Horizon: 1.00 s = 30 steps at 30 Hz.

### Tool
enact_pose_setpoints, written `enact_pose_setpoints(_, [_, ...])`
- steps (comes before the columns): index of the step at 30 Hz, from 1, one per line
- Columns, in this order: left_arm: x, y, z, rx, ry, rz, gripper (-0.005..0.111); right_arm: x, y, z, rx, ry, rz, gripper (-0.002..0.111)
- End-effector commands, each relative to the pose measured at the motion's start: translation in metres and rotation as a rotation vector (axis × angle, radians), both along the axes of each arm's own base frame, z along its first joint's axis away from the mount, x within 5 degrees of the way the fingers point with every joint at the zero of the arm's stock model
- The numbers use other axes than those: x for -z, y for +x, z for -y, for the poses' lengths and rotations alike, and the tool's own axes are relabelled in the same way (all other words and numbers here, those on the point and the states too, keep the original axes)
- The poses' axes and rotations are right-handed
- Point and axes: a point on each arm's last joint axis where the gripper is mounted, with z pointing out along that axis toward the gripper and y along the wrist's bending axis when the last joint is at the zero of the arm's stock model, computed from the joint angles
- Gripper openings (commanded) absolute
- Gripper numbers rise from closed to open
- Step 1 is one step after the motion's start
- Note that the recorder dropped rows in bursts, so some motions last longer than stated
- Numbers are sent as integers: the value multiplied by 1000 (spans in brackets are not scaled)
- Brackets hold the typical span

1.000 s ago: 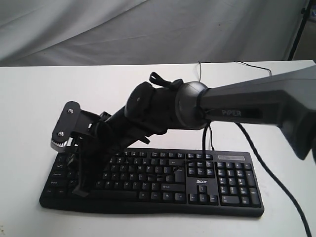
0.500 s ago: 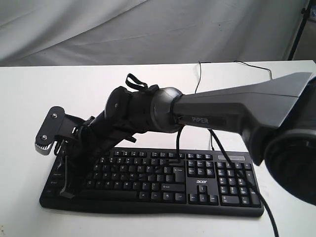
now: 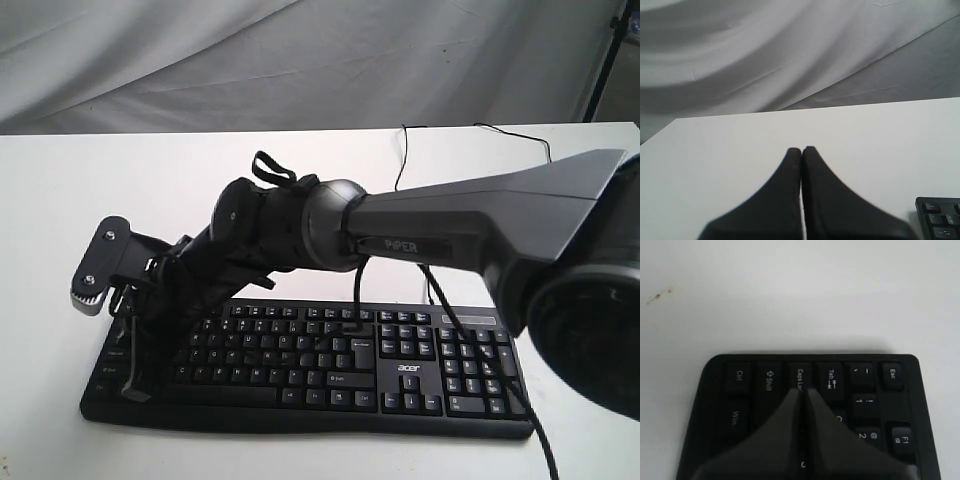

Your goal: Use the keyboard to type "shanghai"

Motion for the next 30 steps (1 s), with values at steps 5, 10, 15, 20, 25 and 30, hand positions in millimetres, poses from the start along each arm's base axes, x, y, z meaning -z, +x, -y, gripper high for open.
enact_pose_setpoints(5, [2, 0, 0, 4, -4, -4, 1, 6, 1, -2, -16, 1, 3, 0])
enact_pose_setpoints(10, [2, 0, 0, 4, -4, -4, 1, 6, 1, -2, -20, 0, 6, 0])
enact_pose_setpoints(15, [2, 0, 0, 4, -4, -4, 1, 6, 1, -2, -20, 0, 6, 0])
enact_pose_setpoints(20, [2, 0, 0, 4, -4, -4, 1, 7, 1, -2, -24, -8, 15, 0])
enact_pose_setpoints(25, [2, 0, 0, 4, -4, -4, 1, 11, 2, -1, -27, -19, 15, 0])
enact_pose_setpoints(30, [2, 0, 0, 4, -4, -4, 1, 18, 3, 0, -21, -27, 8, 0])
